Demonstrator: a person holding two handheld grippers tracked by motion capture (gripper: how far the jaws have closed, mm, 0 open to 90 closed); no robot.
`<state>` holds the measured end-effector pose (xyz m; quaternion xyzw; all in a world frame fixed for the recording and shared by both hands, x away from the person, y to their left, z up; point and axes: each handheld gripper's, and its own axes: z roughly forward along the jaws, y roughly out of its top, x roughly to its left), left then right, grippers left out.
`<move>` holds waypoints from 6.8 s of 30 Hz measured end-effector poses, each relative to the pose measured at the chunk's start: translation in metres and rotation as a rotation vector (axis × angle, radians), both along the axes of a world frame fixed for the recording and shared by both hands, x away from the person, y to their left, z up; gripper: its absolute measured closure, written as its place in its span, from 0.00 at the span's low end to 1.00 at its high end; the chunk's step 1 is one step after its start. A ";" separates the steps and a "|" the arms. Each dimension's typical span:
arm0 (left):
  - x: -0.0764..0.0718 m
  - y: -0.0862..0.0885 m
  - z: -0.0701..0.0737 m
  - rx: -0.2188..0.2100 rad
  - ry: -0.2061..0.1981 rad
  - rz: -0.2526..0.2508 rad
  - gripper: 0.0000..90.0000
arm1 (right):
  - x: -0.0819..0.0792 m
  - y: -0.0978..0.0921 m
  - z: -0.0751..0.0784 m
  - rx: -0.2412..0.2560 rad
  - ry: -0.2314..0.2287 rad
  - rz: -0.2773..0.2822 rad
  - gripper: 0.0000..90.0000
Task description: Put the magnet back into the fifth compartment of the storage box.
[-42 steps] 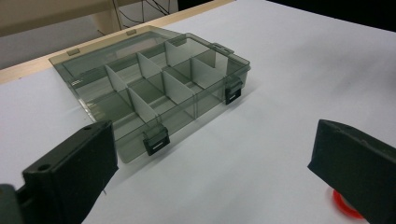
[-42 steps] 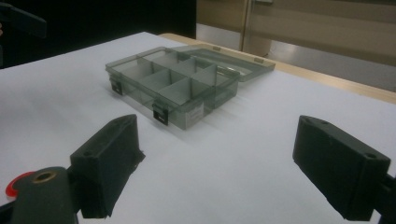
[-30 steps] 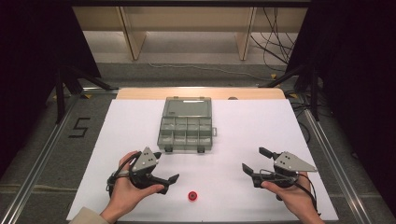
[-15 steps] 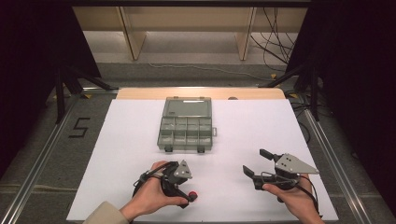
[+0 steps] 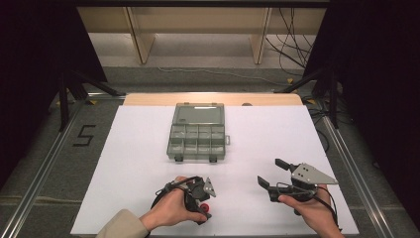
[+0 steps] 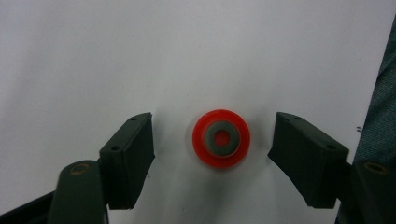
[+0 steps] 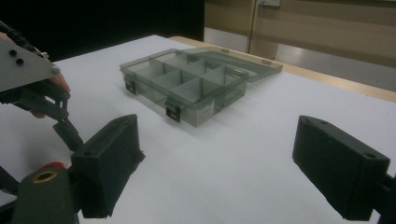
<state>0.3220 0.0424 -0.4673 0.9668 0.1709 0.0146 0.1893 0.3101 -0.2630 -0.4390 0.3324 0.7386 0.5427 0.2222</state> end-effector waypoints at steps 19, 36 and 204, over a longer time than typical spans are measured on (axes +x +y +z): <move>0.001 -0.005 0.005 0.053 0.002 0.003 0.69 | 0.000 -0.002 0.000 -0.016 0.007 -0.006 0.18; 0.004 -0.001 0.015 0.025 0.016 0.023 0.70 | -0.001 -0.001 0.001 -0.010 0.002 -0.006 0.18; 0.112 0.065 0.096 -0.013 -0.181 0.307 0.70 | 0.001 -0.004 -0.001 0.005 0.004 -0.013 0.20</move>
